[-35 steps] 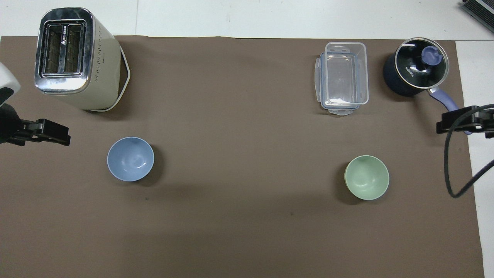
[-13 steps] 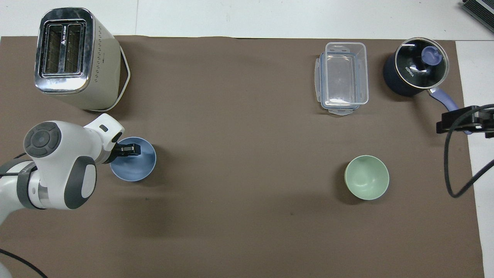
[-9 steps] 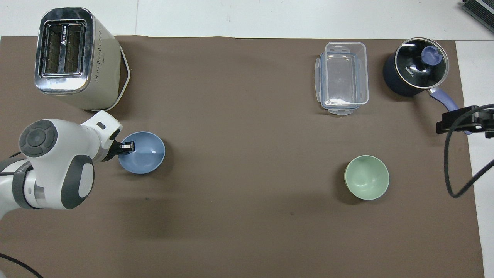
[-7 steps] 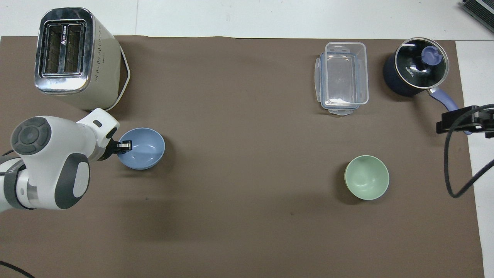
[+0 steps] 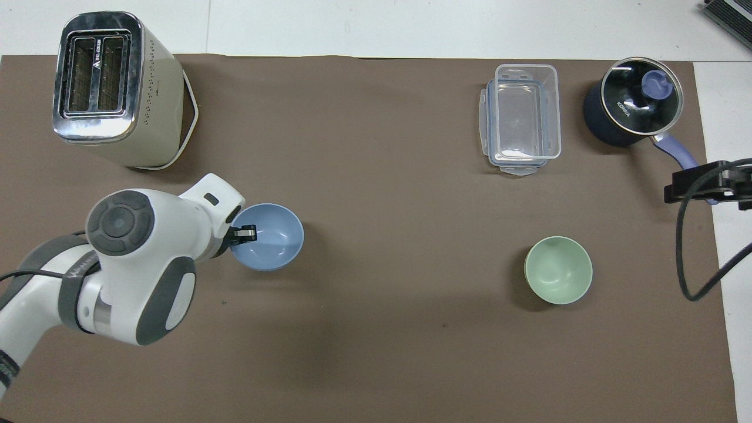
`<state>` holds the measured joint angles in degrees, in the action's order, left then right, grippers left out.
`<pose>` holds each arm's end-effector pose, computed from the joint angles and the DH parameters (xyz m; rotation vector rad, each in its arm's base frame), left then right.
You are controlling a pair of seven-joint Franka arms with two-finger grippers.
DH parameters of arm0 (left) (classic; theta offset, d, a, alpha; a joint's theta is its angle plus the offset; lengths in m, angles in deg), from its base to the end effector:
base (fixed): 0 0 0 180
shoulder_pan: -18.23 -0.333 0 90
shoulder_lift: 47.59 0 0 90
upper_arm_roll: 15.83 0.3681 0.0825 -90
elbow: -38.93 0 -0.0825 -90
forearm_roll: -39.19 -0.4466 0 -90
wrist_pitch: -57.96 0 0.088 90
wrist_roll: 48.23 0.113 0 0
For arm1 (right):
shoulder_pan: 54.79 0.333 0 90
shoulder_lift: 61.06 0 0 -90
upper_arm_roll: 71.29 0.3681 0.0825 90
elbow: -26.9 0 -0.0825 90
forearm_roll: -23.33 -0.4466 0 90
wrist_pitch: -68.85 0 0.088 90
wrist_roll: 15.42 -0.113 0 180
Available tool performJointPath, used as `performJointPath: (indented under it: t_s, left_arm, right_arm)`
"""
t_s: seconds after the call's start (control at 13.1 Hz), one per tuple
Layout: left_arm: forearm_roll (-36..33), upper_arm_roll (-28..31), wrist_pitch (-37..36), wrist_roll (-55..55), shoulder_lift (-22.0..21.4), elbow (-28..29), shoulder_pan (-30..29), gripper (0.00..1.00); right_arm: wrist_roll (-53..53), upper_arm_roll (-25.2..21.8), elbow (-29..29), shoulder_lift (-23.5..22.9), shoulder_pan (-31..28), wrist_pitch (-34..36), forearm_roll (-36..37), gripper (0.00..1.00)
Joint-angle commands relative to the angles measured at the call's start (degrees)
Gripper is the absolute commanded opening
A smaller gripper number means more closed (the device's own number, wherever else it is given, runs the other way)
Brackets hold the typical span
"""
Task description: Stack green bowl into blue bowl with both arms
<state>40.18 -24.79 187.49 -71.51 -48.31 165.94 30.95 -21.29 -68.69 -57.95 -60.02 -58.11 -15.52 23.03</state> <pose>0.5396 -0.2152 0.3963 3.1078 0.0598 0.0741 0.6000 -0.0066 0.7206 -3.1316 0.1795 -0.0150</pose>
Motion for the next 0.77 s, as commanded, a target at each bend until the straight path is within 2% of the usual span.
performJointPath:
  t_s: [0.0,0.31,0.46,0.54,0.61,0.69]
  left_arm:
    - [1.82,0.69,-0.16,-3.08,-1.29,0.61,5.46,0.0]
    - [2.09,0.78,5.19,-6.16,-0.16,3.42,13.64,0.0]
    - [2.09,0.78,8.43,-7.21,2.03,4.39,16.36,0.0]
    - [2.09,0.87,9.33,-8.53,2.31,4.56,16.46,0.3]
    - [2.09,0.87,9.07,-8.54,2.39,4.31,16.46,0.85]
    - [2.09,1.04,8.64,-8.54,2.4,3.95,16.38,1.0]
  right_arm:
    - [-0.47,0.12,-0.94,0.97,-0.37,0.26,-0.32,1.0]
    - [-0.38,0.12,-0.94,0.97,-0.37,0.35,-0.32,1.0]
    - [-0.38,0.12,-1.03,0.97,-0.37,0.35,-0.32,1.0]
    - [-0.38,0.12,-0.94,0.97,-0.37,0.35,-0.32,1.0]
    - [-0.38,0.12,-1.03,0.97,-0.37,0.52,-0.32,1.0]
    - [-0.29,0.12,-1.03,0.97,-0.37,0.7,-0.32,1.0]
